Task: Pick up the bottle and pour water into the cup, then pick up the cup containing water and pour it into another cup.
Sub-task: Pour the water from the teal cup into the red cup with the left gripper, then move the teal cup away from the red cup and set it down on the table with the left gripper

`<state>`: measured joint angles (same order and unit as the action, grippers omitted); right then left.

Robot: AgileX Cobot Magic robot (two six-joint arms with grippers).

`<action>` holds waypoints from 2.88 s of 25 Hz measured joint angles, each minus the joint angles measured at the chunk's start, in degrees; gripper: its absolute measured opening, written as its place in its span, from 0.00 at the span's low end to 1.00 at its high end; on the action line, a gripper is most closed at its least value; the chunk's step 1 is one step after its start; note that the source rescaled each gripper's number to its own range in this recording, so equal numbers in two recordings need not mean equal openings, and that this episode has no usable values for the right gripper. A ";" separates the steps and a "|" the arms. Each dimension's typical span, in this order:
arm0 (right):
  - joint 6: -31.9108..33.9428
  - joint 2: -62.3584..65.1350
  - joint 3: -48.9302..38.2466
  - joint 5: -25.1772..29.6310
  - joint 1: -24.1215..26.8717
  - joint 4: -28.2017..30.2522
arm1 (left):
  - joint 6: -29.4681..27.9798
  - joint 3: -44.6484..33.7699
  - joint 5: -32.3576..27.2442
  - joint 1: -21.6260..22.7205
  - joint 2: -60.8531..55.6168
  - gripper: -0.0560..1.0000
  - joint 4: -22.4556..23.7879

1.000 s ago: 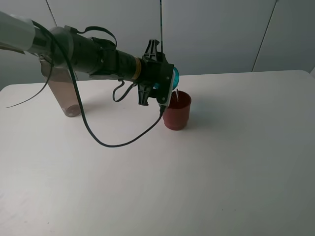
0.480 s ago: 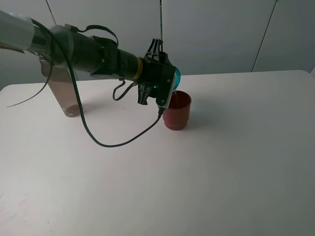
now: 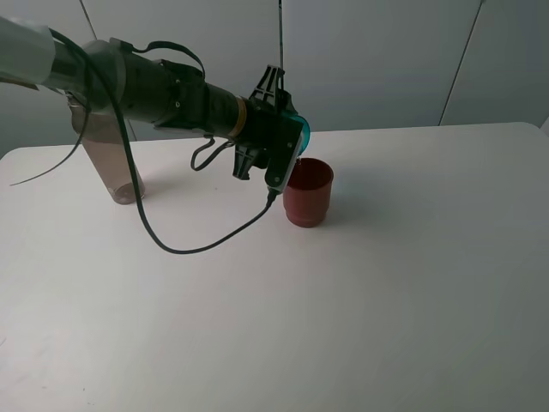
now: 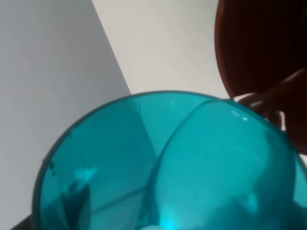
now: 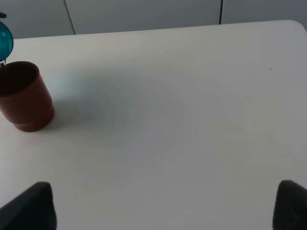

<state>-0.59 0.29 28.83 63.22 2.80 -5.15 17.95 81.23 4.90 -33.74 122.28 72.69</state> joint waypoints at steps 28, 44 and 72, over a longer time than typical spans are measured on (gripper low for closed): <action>0.00 0.00 0.00 0.00 0.00 0.00 | 9.38 0.00 -3.23 -3.25 -0.22 0.13 8.53; 0.00 0.00 0.00 0.00 0.00 0.00 | 10.66 0.00 -8.55 -5.34 -0.67 0.13 11.62; 0.00 0.00 0.00 0.00 0.00 0.00 | -9.97 0.00 -8.37 -5.04 -1.27 0.13 -8.12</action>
<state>-0.59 0.29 28.83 63.22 2.80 -5.15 7.97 81.23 -3.48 -38.78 121.01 64.57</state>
